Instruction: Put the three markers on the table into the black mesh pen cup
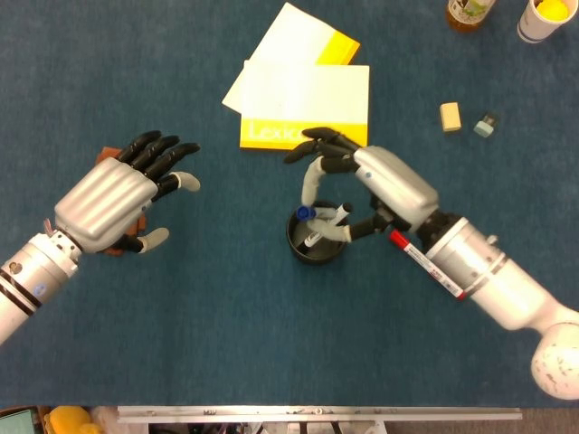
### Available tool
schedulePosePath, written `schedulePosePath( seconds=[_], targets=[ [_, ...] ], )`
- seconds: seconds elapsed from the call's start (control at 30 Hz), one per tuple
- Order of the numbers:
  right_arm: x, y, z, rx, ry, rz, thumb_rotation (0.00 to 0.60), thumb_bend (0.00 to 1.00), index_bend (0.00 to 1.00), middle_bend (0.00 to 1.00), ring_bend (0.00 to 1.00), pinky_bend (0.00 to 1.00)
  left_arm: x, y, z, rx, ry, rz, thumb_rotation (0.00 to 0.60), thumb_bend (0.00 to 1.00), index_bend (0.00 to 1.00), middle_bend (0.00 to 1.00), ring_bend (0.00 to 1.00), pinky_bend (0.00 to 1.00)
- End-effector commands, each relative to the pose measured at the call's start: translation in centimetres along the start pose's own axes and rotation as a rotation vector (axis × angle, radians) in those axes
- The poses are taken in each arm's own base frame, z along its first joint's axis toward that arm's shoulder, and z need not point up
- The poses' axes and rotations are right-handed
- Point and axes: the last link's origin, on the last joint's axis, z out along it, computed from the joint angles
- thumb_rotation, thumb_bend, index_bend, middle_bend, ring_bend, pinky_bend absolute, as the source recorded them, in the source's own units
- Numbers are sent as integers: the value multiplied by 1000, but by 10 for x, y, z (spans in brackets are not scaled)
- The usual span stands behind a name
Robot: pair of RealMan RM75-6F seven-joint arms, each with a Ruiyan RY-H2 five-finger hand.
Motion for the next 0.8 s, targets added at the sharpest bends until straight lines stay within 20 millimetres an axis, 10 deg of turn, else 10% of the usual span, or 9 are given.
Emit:
schedulePosePath(
  seconds=[0.03,0.57,0.8],
  targets=[
    [-7,5,2,-11,-21,7,600,253,618,285,88,246,0,-1,-1,2,1,0,600,253,280,65,0,0],
    [-32,30,11,-24,-59,20,600,254,587,283,88,182,-2,-7,-9,11,-2,-9,600,253,289,65,0,0],
    [-31,37,9,-7,-75,-29,600,254,313,201,50,142,-4,-7,-7,8,-6,-10,600,253,290,65,0,0]
  ],
)
